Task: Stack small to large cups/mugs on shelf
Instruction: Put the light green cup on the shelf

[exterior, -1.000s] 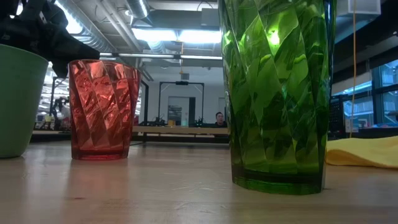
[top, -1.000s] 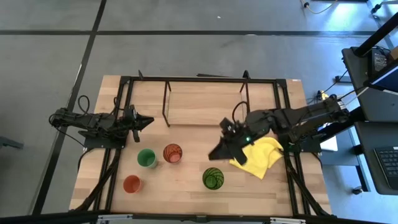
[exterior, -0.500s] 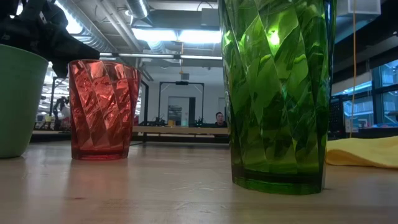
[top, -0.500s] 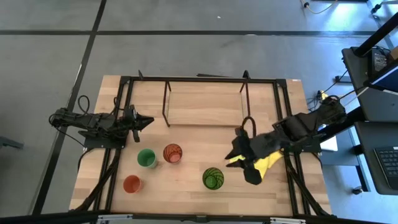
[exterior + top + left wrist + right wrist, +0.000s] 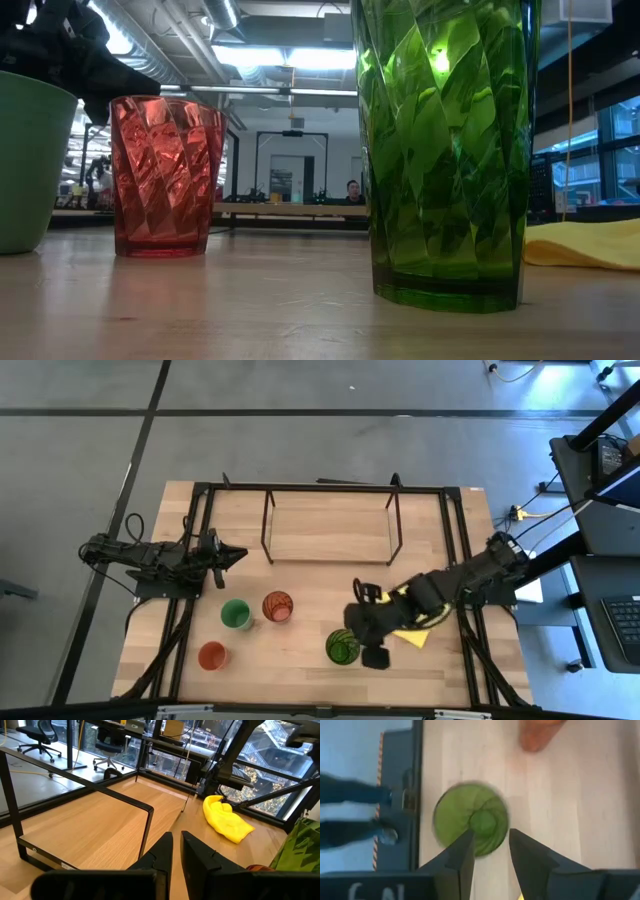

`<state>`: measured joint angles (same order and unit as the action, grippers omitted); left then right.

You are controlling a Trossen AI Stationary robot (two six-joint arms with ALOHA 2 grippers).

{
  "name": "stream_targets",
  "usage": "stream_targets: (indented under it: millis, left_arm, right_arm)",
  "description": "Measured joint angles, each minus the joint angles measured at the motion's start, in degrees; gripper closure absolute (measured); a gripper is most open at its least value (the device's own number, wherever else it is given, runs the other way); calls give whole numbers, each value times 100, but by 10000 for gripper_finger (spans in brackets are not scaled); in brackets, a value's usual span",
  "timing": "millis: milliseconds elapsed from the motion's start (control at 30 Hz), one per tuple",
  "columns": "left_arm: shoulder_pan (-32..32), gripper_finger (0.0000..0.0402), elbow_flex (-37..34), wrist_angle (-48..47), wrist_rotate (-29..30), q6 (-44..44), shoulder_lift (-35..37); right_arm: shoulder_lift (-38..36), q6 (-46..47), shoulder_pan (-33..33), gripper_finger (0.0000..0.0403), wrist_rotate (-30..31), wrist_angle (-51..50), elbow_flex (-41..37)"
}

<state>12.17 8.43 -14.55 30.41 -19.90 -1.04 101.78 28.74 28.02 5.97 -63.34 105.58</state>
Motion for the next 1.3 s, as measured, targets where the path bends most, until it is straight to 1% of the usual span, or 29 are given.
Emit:
stream_targets:
  millis: [100, 267, 400, 533, 700, 933, 1100, 1300]
  left_arm:
    - [0, 372, 0, 0, 0, 0, -2]
    - [2, 372, 0, 0, 0, -1, -2]
    - [0, 372, 0, 0, 0, 0, -2]
    - [1, 372, 0, 0, 0, -2, -2]
    - [0, 372, 0, 0, 0, -2, -2]
    - [1, 372, 0, 0, 0, -1, -1]
    - [1, 372, 0, 0, 0, -2, -2]
    - [2, 372, 0, 0, 0, 0, -1]
  right_arm:
    - [93, 247, -137, 278, -22, 284, 2]
    - [333, 440, -380, 278, -39, 358, 3]
    - [628, 536, -531, 278, -259, 345, 2]
    - [757, 607, -541, 278, -311, 354, 2]
    - [754, 937, -549, 278, -287, 327, 2]
    - [776, 1489, -541, 279, -282, -149, 2]
    - [776, 1877, -523, 279, -503, -211, 2]
    - [776, 2133, -450, 279, -569, -224, 2]
